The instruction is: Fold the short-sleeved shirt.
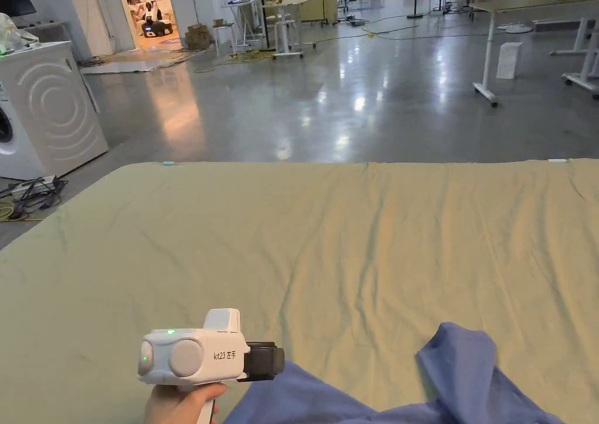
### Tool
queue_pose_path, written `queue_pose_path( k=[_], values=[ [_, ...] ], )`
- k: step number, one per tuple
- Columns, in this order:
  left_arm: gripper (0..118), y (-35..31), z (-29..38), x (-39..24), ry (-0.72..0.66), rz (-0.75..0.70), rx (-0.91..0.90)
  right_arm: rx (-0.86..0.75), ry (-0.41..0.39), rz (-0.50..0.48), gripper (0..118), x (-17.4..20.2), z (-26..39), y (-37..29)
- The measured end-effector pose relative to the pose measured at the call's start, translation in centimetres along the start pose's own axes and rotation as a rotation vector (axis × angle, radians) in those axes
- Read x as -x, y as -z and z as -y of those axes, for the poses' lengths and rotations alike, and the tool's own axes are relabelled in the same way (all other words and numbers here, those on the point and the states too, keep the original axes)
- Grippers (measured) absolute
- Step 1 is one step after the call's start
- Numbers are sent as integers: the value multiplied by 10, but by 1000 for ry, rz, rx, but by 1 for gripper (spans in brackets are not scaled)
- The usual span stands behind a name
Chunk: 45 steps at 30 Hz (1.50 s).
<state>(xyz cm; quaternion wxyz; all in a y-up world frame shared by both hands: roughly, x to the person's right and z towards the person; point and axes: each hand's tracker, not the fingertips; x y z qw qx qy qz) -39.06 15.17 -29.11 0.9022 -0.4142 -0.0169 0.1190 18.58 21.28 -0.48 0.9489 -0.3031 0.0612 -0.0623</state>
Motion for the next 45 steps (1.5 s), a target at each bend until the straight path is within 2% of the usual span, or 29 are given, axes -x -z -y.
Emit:
queue_pose_path(
  k=[2,5,7,9,12,13,17,20,22,24,26,29,30,31,34,36,40,42,43,45],
  values=[
    [70,26,-8,2,10,-11,39,17,50,-8,0,-4,5,3],
    [69,55,-3,-7,45,-48,152,53,81,14,0,-9,11,11],
    [61,70,2,-8,50,-103,207,73,82,28,0,-11,12,15],
    [57,58,6,-17,67,-109,164,83,76,29,0,-11,13,18],
    [18,49,6,-30,152,-144,168,96,77,15,0,-10,15,22],
    [9,47,8,-35,180,-153,177,100,77,13,0,-10,16,24],
    [8,61,14,-50,289,-179,235,101,76,4,0,-8,16,30],
    [8,82,4,-42,228,-171,318,101,74,-20,0,-7,2,47],
    [8,86,-6,-37,154,-161,357,89,47,-42,0,-3,-19,69],
    [8,94,-15,-34,161,-156,383,73,-2,-70,3,4,-49,101],
    [8,98,-19,-34,157,-161,403,71,-30,-125,25,4,-74,137],
    [8,94,-14,-38,135,-172,433,167,-36,-203,73,21,-122,203],
    [8,95,-16,-38,129,-174,443,213,-29,-227,83,26,-135,227],
    [8,96,-17,-38,126,-176,450,227,-15,-242,88,30,-146,248],
    [8,107,-23,-34,126,-185,462,333,91,-264,88,38,-175,321],
    [8,105,-20,-42,153,-195,475,394,126,-215,88,48,-189,370],
    [8,115,-25,-39,149,-209,492,420,199,-63,87,59,-204,423],
    [8,119,-26,-33,131,-210,485,454,188,-22,78,67,-200,449],
    [8,120,-26,-30,123,-206,481,453,176,-41,69,71,-197,453],
    [8,115,-25,-29,103,-189,478,484,112,-26,64,83,-191,465]
  ],
)
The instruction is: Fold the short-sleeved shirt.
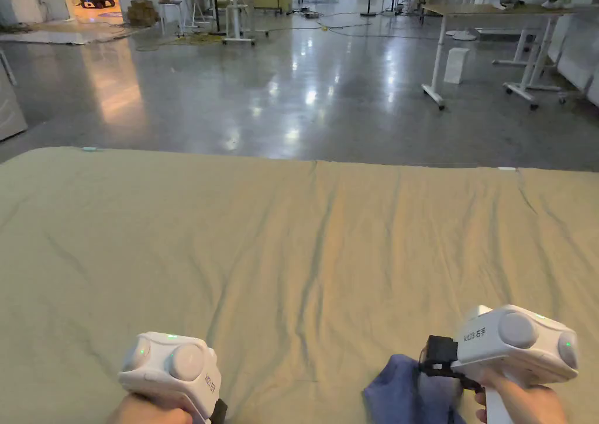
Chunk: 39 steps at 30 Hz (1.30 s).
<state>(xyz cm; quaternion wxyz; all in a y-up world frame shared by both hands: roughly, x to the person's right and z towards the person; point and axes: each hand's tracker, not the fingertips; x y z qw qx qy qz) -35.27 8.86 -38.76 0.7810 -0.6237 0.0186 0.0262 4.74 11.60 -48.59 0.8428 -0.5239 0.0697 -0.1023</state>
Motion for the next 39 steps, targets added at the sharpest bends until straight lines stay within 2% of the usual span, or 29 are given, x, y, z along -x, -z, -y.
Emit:
queue_pose_path(
  k=[2,4,6,7,9,10,12,13,14,16,18,23,24,27,28,31,32,34,37,39],
  values=[
    [8,2,-2,4,-5,18,6,23,-69,45,61,12,4,11],
    [8,0,0,3,-4,23,8,-8,-143,141,58,27,16,3],
    [8,1,1,1,3,19,5,-27,-152,129,53,32,23,-8],
    [8,1,3,-1,5,14,1,-32,-152,125,40,31,24,-12],
    [8,0,7,-2,13,8,-14,-39,-132,127,2,17,16,-3],
    [8,0,10,-1,14,9,-29,-50,-82,94,2,13,16,-8],
    [7,-6,20,0,11,22,-82,-59,18,-42,2,-4,16,-19],
    [5,-10,26,3,44,34,-136,-78,48,-63,2,-9,16,-29],
    [5,-20,38,5,73,28,-192,-121,35,-70,2,-12,17,-50],
    [5,-62,60,6,46,62,-308,-212,-29,-122,2,-21,17,-91],
    [5,-100,76,17,26,138,-368,-310,-129,-88,2,-21,29,-153],
    [5,-210,116,45,-16,193,-581,-490,-158,-102,2,-51,48,-274],
    [5,-235,125,51,-29,192,-630,-553,-135,-62,2,-63,53,-302],
    [5,-304,149,64,-33,186,-747,-656,-109,-88,2,-89,65,-372],
    [5,-324,155,66,-45,185,-782,-696,-64,-56,2,-98,70,-393],
    [5,-382,169,75,-62,157,-906,-809,-71,-8,2,-118,75,-452],
    [5,-398,173,77,-68,148,-942,-844,-46,32,2,-122,77,-466],
    [5,-429,178,81,-99,156,-989,-884,-17,16,2,-134,76,-493],
    [5,-472,184,78,-131,136,-1064,-970,-12,82,2,-143,75,-532],
    [5,-494,180,93,-141,117,-1088,-1016,4,94,2,-153,73,-555]
  ],
)
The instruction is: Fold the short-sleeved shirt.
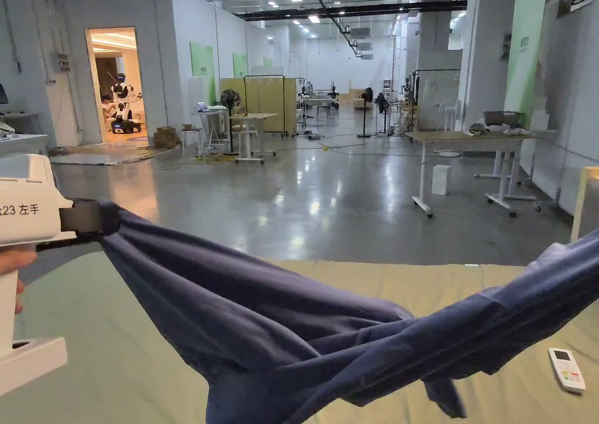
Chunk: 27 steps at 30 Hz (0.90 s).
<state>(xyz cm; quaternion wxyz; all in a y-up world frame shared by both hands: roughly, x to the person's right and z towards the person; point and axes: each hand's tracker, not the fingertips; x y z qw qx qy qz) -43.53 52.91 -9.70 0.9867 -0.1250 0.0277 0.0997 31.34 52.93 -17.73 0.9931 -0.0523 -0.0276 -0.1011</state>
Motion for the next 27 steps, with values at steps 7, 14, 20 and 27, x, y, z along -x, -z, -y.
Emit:
queue_pose_path(
  k=[7,14,20,27],
  values=[
    [5,-27,-37,11,-30,-72,-82,-97,-8,30,2,-17,-38,-28],
    [5,-24,-43,54,-103,-105,-95,-117,36,23,2,-38,-51,-39],
    [5,-36,-33,53,-146,-95,-114,-119,42,-2,2,-37,-50,-37],
    [5,-31,-41,55,-81,-127,-138,-105,12,-39,2,-23,-56,-28]
  ],
)
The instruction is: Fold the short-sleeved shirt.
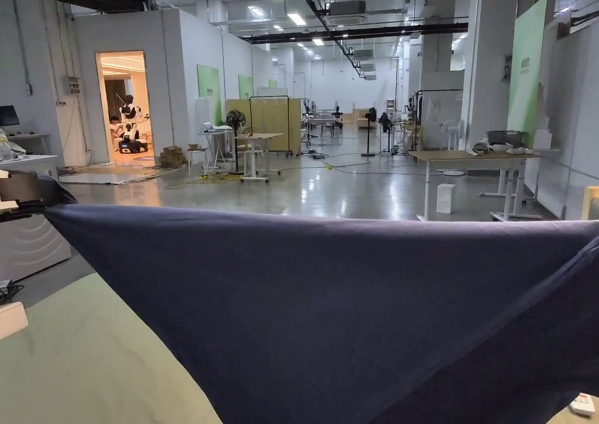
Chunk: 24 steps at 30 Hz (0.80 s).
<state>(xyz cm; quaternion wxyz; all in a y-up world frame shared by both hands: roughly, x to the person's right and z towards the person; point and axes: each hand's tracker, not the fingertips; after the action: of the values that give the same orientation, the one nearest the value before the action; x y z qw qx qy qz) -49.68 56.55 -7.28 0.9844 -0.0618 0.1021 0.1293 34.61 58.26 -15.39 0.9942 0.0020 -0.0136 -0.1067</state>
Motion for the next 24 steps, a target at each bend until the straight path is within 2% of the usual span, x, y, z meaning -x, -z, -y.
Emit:
queue_pose_path(
  k=[5,8,10,13,17,24],
  values=[
    [5,9,4,-12,25,-8,-11,2,51,-24,2,-4,6,14],
    [5,26,0,-12,3,-9,-15,-8,43,1,2,3,5,26],
    [5,42,-3,-11,-5,-9,-16,-1,52,-21,2,5,5,44],
    [5,63,-1,-18,51,-38,-28,20,80,-20,2,9,7,74],
    [5,101,-5,-15,56,-57,-21,22,0,29,2,26,8,106],
    [5,155,-19,-21,75,-100,3,42,-51,47,2,44,-3,174]
  ],
)
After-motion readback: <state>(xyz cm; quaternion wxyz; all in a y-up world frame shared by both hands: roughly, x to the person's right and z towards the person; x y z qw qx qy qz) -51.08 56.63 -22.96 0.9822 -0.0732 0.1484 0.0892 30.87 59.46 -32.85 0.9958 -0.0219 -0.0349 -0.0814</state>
